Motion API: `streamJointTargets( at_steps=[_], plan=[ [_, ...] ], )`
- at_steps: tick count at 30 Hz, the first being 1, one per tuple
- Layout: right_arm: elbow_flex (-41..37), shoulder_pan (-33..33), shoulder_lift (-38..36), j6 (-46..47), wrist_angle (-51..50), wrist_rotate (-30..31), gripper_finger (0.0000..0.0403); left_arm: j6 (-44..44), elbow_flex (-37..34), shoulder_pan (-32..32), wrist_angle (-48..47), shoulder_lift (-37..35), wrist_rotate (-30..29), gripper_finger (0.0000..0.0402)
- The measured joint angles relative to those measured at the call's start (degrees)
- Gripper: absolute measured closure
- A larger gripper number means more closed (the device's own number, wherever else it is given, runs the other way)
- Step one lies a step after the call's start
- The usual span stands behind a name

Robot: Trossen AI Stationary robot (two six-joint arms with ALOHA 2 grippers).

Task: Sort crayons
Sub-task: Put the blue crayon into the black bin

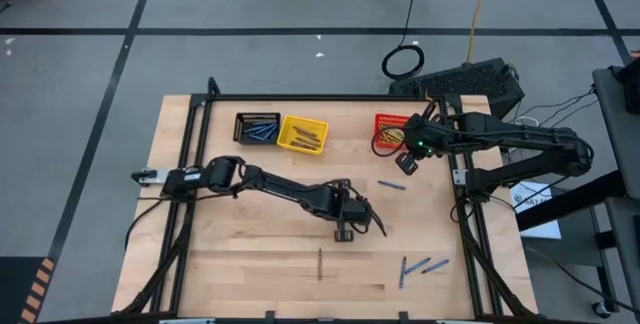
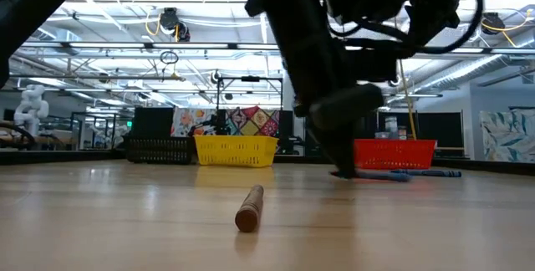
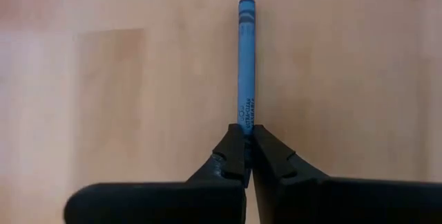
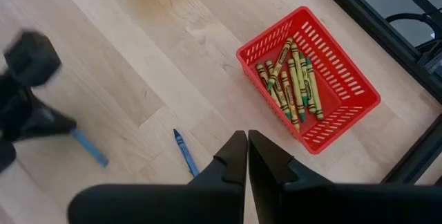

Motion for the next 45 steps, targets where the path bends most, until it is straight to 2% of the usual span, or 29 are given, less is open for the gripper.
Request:
streamJointTargets(
  at_steps=[4, 11, 18, 27, 33, 38, 45],
  plan=[
    [0.0, 0.0, 0.0, 0.0, 0.0, 0.0, 0.0403, 0.0, 0.0, 0.1, -3.1, -2.0, -2.8, 0.0401],
    [0.0, 0.0, 0.0, 0.0, -0.1, 0.0, 0.0403, 1.3, 0.2, 0.1, -4.9, -7.2, -3.0, 0.0401],
    [0.0, 0.0, 0.0, -0.2, -0.1, 0.0, 0.0403, 1.0, 0.2, 0.6, -16.8, -12.1, -8.6, 0.0401],
    [0.0, 0.4, 0.0, -1.1, -0.3, 0.0, 0.0403, -2.2, -0.1, 0.9, -28.4, -16.5, -10.0, 0.0401],
    [0.0, 2.1, 0.3, -1.3, -0.9, 0.0, 0.0403, -5.1, -0.7, 1.4, -37.2, -17.4, -13.1, 0.0401],
    [0.0, 3.6, 0.3, -1.3, -1.0, 0.1, 0.0403, -6.5, -5.6, 2.7, -36.3, -21.6, -13.2, 0.0401],
    [0.0, 5.2, 0.3, -1.7, -1.0, 0.3, 0.0403, -9.7, -18.2, 6.5, -35.9, -32.1, -12.8, 0.0401]
  ],
)
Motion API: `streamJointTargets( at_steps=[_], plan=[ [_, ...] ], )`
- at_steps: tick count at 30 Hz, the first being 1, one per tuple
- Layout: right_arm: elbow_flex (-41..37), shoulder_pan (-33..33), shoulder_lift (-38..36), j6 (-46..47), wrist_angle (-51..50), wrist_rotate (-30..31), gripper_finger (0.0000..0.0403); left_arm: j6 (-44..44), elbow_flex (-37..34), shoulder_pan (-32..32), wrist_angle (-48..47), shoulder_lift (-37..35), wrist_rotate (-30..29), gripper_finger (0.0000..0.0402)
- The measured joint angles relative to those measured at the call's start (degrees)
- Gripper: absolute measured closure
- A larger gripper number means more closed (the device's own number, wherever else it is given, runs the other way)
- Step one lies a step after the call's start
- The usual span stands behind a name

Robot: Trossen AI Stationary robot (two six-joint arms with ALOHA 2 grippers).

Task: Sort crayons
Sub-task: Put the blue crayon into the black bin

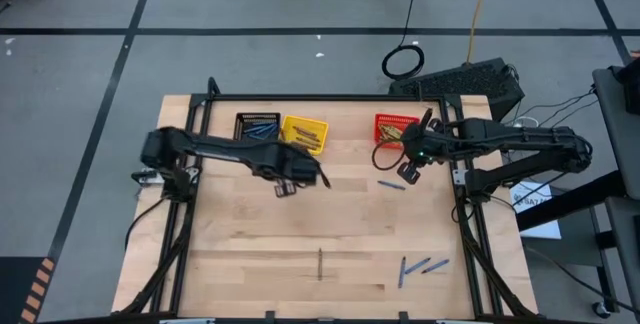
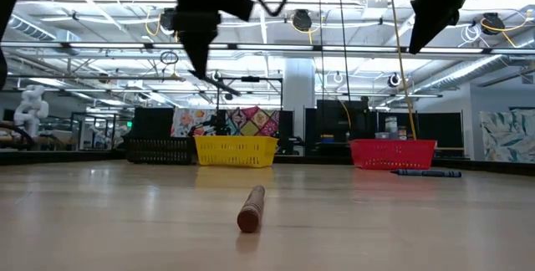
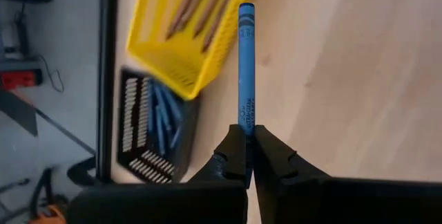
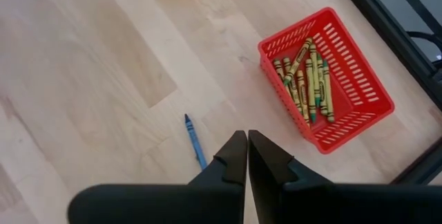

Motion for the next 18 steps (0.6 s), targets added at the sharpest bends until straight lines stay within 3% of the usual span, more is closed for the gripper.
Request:
streamJointTargets(
  at_steps=[9, 18],
  plan=[
    [0.0, 0.0, 0.0, 0.0, 0.4, 0.1, 0.0403, 3.2, -15.1, 10.0, 5.2, -13.3, 0.7, 0.0401],
    [0.0, 0.0, 0.0, 0.2, 0.7, 0.1, 0.0403, 12.3, -23.9, 21.8, 12.5, -15.5, 3.5, 0.0401]
  ],
)
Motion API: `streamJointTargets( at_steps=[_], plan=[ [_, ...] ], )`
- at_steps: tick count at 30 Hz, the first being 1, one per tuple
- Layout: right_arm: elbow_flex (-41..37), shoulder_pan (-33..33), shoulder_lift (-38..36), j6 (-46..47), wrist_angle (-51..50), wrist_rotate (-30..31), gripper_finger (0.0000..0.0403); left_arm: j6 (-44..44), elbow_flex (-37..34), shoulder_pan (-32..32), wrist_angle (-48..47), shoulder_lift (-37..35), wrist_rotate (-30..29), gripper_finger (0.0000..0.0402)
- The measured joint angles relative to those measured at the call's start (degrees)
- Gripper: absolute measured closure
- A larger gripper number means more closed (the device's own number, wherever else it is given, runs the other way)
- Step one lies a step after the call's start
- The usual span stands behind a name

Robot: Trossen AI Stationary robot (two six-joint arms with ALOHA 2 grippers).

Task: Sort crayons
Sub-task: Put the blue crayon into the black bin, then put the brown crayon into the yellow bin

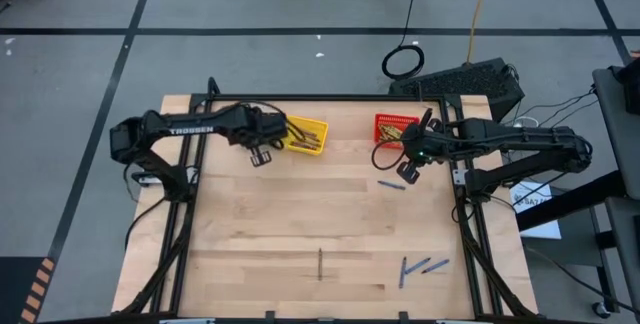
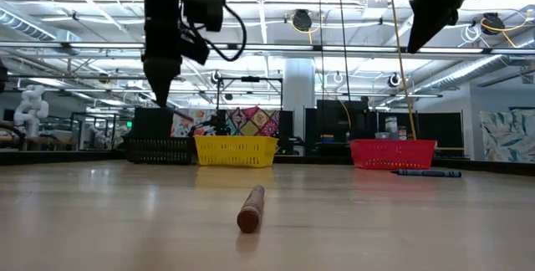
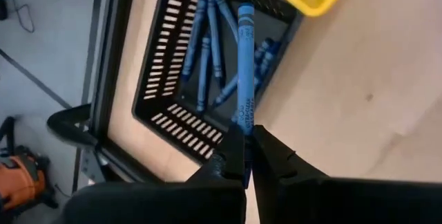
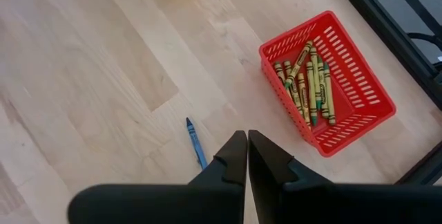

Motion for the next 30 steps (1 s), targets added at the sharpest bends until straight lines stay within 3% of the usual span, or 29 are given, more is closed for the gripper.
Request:
streamJointTargets(
  at_steps=[7, 16, 24, 30],
  plan=[
    [0.0, 0.0, 0.0, 0.0, 0.2, 0.0, 0.0403, 5.7, -2.6, 7.3, 7.5, 0.0, 5.0, 0.0401],
    [0.0, 0.0, 0.0, 0.0, 0.3, 0.0, 0.0403, 10.4, -4.6, 14.0, 9.4, 0.0, 5.9, 0.0395],
    [0.0, 0.0, 0.0, -0.6, 0.6, 0.0, 0.0403, 10.7, -4.7, 15.8, 9.2, 0.0, 6.2, 0.0345],
    [0.0, 0.0, 0.0, -1.2, 2.6, -0.3, 0.0403, 10.2, -4.7, 14.8, 7.4, 0.0, 6.3, 0.0332]
  ],
)
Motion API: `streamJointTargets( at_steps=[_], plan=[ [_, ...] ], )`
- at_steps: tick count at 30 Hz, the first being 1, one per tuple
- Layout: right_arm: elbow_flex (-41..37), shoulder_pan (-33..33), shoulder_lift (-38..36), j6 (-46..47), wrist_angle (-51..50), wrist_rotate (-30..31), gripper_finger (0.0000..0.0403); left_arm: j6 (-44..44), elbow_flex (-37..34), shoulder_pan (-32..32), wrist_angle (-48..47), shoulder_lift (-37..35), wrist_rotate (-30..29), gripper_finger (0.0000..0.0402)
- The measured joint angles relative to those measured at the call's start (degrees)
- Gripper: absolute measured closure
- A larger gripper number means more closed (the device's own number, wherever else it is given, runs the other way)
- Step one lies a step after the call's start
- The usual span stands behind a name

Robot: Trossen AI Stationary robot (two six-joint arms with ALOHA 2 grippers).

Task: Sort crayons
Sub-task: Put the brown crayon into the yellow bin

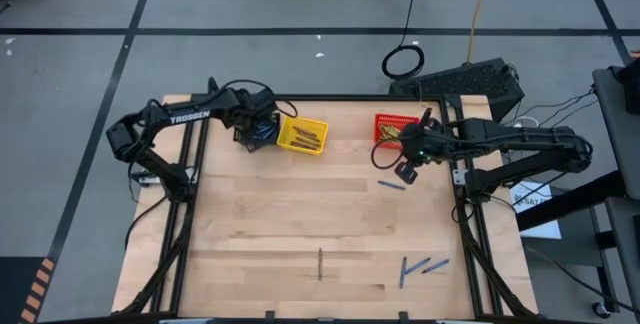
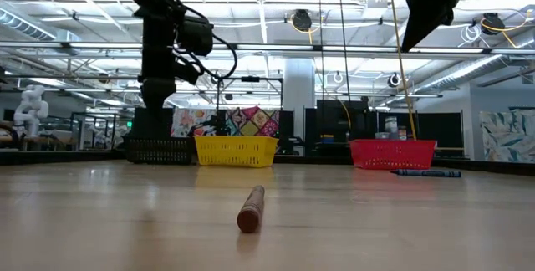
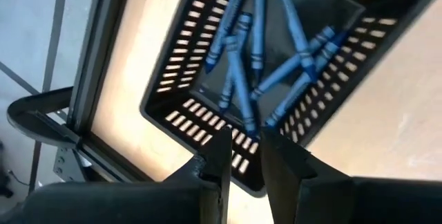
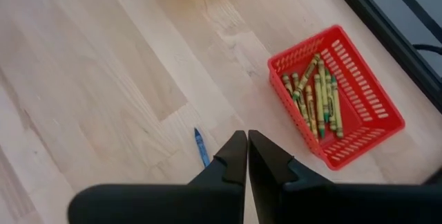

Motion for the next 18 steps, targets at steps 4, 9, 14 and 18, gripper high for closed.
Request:
streamJointTargets(
  at_steps=[4, 9, 14, 18],
  plan=[
    [0.0, 0.0, 0.0, -3.2, 2.7, -0.1, 0.0403, -2.4, 0.0, -2.5, -0.5, -0.7, 0.1, 0.0331],
    [0.0, 0.0, 1.1, -5.5, 8.3, -3.7, 0.0403, -4.5, 0.0, -7.2, -0.6, -4.2, 0.0, 0.0331],
    [0.0, 0.7, 5.8, -7.4, 12.4, -10.2, 0.0403, -10.3, 0.0, -12.7, -3.2, -8.9, 0.0, 0.0331],
    [0.0, 2.2, 11.3, -7.5, 15.3, -10.7, 0.0403, -15.2, 0.0, -18.3, -6.0, -12.5, 0.0, 0.0331]
  ],
)
